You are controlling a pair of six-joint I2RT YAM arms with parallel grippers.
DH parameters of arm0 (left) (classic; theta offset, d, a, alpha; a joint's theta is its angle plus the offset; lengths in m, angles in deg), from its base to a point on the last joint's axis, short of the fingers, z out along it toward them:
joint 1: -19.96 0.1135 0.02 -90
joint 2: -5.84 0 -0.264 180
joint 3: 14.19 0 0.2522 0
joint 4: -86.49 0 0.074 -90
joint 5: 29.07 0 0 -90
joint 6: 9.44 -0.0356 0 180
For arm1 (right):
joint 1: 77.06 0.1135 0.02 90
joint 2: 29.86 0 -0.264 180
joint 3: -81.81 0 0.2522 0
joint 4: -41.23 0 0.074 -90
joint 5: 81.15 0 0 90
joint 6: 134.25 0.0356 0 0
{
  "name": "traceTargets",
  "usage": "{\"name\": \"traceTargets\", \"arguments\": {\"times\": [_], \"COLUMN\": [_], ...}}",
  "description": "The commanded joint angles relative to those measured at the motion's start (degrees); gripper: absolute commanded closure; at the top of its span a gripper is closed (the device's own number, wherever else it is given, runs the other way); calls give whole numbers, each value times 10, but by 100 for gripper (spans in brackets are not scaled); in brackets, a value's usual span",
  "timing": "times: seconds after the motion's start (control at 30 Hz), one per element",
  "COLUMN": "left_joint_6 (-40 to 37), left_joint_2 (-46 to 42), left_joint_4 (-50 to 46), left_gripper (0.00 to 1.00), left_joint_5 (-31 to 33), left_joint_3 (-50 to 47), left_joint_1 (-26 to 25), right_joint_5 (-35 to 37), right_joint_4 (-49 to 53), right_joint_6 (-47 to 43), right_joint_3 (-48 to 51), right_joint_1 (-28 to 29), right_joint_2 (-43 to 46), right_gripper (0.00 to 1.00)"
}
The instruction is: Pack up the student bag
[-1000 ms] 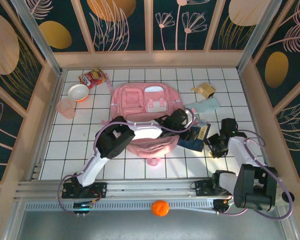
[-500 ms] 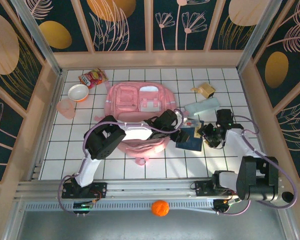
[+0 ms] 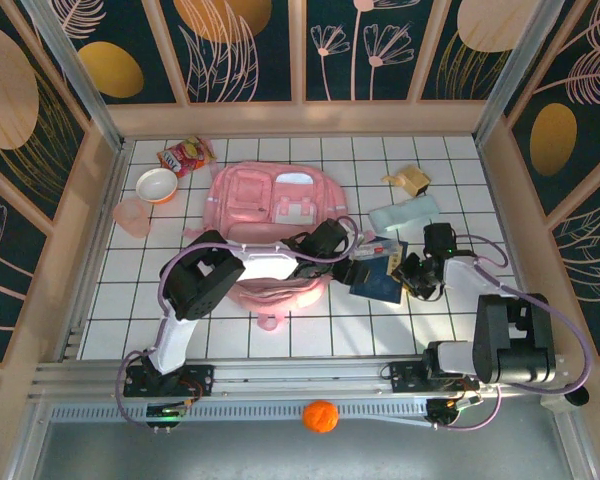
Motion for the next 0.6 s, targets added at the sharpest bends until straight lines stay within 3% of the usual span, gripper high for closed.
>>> {"name": "traceTargets", "arguments": {"times": [0.0,0.3,0.57], "left_joint_6": [35,54,96], "left_joint_2": [10,-8,-68], "left_joint_4": [-81,-73,-13], "left_gripper": [37,39,39], "left_joint_5": [-41,-121,-188], "left_joint_3": [25,34,-3], "left_joint_1": [5,4,3], "right_joint_5": [-81,-131,-149], "right_joint_4": [-39,-108,-136], "right_joint_6": [34,103,128], "right_joint_3": [22,37,53], "right_joint_1": [31,90,100], "right_joint_2": [2,17,34], "right_gripper": [71,74,76]}}
